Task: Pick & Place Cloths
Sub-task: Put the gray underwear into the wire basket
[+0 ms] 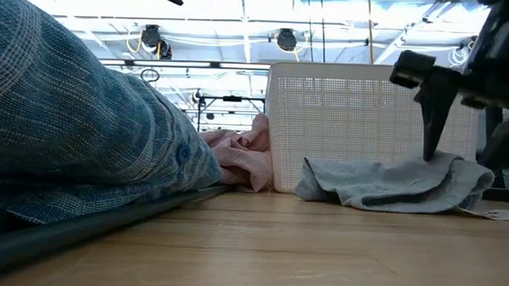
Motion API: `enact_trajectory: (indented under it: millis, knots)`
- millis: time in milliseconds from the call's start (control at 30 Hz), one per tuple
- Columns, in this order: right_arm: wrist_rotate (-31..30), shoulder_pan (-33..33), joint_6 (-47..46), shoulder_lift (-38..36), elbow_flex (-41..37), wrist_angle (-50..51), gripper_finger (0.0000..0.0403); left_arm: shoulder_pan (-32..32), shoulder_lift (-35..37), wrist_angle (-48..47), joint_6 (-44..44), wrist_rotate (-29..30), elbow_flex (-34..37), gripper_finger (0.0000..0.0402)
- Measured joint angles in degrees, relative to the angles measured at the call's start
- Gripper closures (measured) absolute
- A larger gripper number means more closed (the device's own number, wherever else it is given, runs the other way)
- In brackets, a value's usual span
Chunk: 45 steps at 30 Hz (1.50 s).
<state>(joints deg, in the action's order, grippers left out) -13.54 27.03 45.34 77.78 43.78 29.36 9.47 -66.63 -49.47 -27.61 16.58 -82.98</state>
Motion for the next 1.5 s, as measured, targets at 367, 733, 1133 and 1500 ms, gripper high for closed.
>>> enact_trajectory:
  millis: [367, 733, 1133, 1500]
  knots:
    - [-4.44, -0.36, -6.55, 0.00, -4.75, -9.28, 0.0256, 0.02, 0.00, 0.00, 0.36, -0.01, 0.00, 0.0158]
    - [-4.32, -0.39, -19.90, -0.13, -4.74, -12.13, 0.0393, 0.02, 0.00, 0.01, 0.28, 0.00, 0.00, 0.0158]
    - [-1.92, -0.81, -40.14, -4.61, -1.48, -12.93, 0.0395, 0.02, 0.00, 0.00, -0.98, -0.81, 0.00, 0.0158]
    - [10.22, -2.01, -53.17, -15.52, -0.40, -30.05, 0.0399, 0.02, 0.00, 0.02, -3.99, -8.69, 0.00, 0.0158]
